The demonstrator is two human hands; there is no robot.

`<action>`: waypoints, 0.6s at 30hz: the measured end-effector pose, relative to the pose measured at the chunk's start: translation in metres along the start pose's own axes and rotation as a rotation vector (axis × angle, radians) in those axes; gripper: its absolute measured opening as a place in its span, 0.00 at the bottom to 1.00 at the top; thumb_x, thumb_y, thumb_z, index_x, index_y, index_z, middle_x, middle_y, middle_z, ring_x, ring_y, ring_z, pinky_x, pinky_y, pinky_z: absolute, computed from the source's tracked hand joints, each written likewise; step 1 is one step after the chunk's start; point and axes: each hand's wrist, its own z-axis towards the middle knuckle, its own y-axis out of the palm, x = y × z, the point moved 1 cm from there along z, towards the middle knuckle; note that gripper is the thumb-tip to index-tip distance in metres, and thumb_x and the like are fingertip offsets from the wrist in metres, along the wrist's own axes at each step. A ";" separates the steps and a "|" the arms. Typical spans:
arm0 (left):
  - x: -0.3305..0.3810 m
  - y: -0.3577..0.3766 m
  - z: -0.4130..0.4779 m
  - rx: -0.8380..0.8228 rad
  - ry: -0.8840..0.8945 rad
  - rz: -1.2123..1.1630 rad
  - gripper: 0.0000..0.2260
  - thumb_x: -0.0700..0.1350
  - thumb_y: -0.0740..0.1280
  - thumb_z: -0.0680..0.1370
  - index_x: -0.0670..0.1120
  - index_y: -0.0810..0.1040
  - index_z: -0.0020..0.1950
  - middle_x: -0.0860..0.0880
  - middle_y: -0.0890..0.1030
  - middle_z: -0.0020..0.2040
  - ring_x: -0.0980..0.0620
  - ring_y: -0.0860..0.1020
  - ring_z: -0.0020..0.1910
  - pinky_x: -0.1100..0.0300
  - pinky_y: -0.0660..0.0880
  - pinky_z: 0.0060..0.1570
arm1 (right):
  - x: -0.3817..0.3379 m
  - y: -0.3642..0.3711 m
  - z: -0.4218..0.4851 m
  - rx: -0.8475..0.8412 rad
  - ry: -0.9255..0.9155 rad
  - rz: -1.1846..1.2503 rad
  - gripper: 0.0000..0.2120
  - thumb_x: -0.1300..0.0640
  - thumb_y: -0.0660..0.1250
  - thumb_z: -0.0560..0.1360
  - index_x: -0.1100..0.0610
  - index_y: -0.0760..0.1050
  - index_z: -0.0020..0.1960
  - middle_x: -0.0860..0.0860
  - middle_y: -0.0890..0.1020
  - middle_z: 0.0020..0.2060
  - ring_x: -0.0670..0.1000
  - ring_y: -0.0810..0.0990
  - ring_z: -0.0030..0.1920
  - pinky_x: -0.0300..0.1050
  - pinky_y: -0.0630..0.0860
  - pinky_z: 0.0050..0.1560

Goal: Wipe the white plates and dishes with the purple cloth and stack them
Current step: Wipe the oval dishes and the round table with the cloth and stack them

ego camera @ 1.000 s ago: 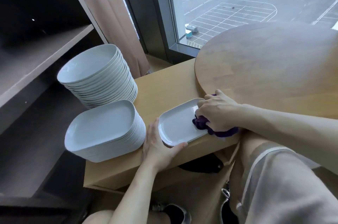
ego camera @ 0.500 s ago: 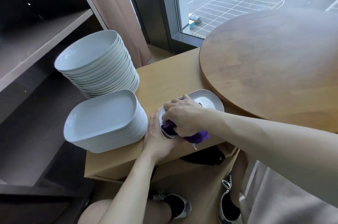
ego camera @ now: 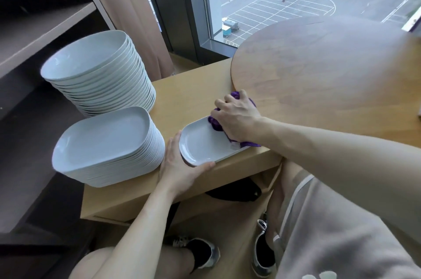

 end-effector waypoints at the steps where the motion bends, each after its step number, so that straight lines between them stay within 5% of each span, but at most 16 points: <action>1: 0.001 0.000 -0.001 0.001 -0.003 0.001 0.60 0.73 0.76 0.57 0.58 0.51 0.82 0.60 0.60 0.77 0.57 0.61 0.77 0.48 0.63 0.76 | 0.005 -0.003 -0.003 -0.024 -0.010 -0.032 0.15 0.52 0.68 0.76 0.49 0.75 0.62 0.51 0.74 0.58 0.57 0.73 0.60 0.61 0.66 0.60; 8: 0.002 0.000 -0.001 0.001 -0.012 0.010 0.60 0.73 0.77 0.57 0.58 0.50 0.82 0.60 0.60 0.76 0.58 0.60 0.76 0.53 0.61 0.76 | 0.022 -0.006 -0.028 -0.162 -0.105 0.208 0.02 0.54 0.66 0.75 0.49 0.77 0.46 0.44 0.71 0.42 0.52 0.74 0.46 0.52 0.62 0.50; 15: -0.001 -0.001 0.002 -0.021 -0.007 0.019 0.63 0.75 0.77 0.55 0.59 0.50 0.82 0.61 0.62 0.73 0.58 0.62 0.75 0.50 0.64 0.75 | -0.002 -0.011 -0.026 -0.231 -0.120 0.460 0.07 0.50 0.66 0.75 0.40 0.78 0.51 0.42 0.73 0.47 0.50 0.74 0.53 0.54 0.67 0.57; 18: -0.001 -0.002 0.004 -0.042 -0.024 0.018 0.66 0.76 0.78 0.52 0.60 0.48 0.82 0.58 0.61 0.77 0.57 0.59 0.78 0.47 0.63 0.76 | -0.032 -0.014 -0.011 -0.176 -0.183 0.491 0.10 0.50 0.66 0.75 0.41 0.81 0.55 0.42 0.71 0.46 0.50 0.72 0.51 0.54 0.66 0.53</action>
